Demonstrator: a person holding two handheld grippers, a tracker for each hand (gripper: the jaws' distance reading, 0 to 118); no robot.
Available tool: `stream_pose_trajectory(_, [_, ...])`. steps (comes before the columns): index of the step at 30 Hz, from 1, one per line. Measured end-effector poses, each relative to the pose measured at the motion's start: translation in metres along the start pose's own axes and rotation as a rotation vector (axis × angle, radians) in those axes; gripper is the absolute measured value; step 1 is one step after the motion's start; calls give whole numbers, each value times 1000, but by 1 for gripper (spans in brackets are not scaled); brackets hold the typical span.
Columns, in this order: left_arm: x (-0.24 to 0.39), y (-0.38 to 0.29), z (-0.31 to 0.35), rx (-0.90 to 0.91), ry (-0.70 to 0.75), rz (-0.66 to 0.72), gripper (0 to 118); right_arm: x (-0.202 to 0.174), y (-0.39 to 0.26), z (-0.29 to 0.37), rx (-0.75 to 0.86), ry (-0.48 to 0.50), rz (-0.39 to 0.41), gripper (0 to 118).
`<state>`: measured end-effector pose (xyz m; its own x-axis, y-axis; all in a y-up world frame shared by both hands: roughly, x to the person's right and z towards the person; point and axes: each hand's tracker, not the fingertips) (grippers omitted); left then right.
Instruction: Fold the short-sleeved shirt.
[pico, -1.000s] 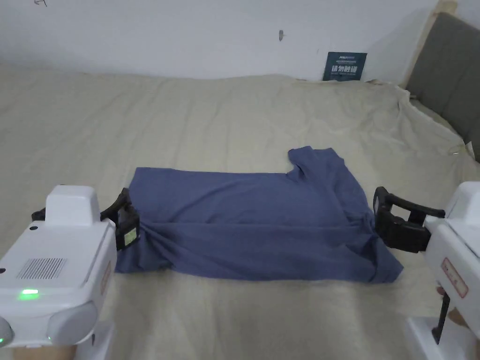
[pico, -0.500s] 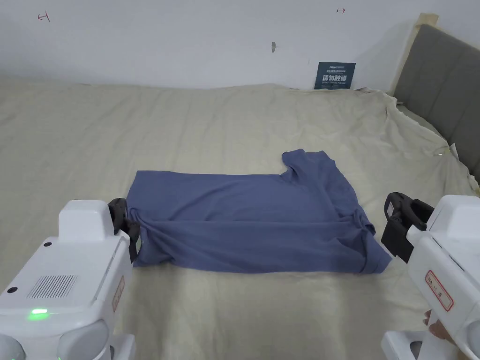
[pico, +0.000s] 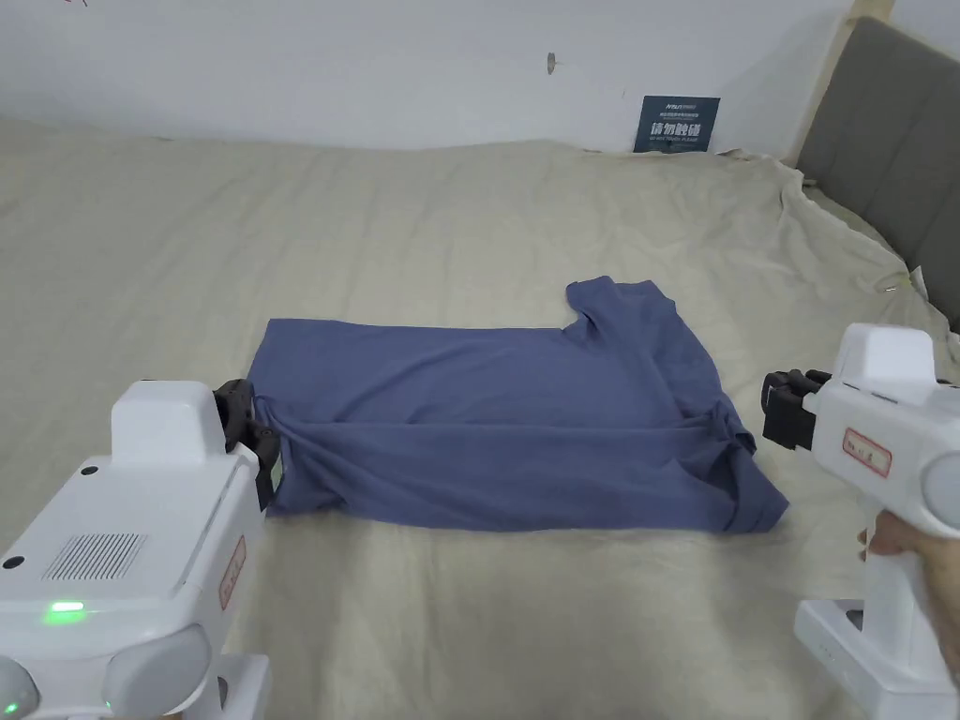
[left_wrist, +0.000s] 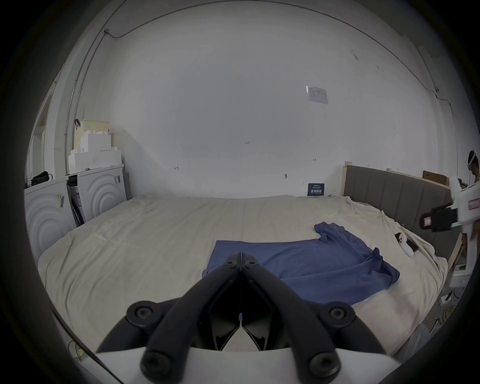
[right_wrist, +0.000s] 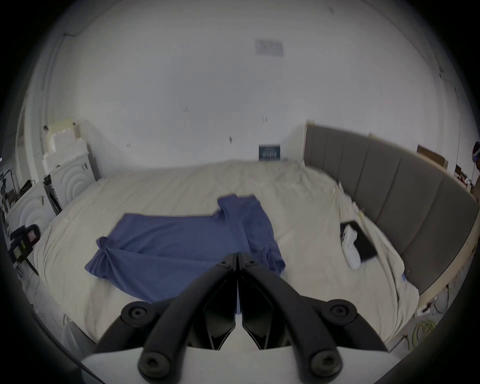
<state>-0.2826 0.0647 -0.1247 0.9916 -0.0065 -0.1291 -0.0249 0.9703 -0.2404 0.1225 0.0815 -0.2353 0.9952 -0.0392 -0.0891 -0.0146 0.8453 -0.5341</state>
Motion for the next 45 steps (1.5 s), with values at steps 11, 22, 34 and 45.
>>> stream_pose_trajectory(11, [1, -11, -21, -77, -10, 20, 0, 27, -12, -117, -457, -83, -37, 103])
stream_pose_trajectory(22, [-5, -19, -48, -175, 35, 32, 0, 47, -50, -166, -637, -172, -150, 23])
stream_pose_trajectory(34, [-35, -17, -131, -593, 45, 188, 91, 36, -47, -161, -604, -138, -67, 10])
stream_pose_trajectory(45, [-76, -47, -218, -944, 193, 121, 109, 42, -45, -159, -595, -126, -57, 10])
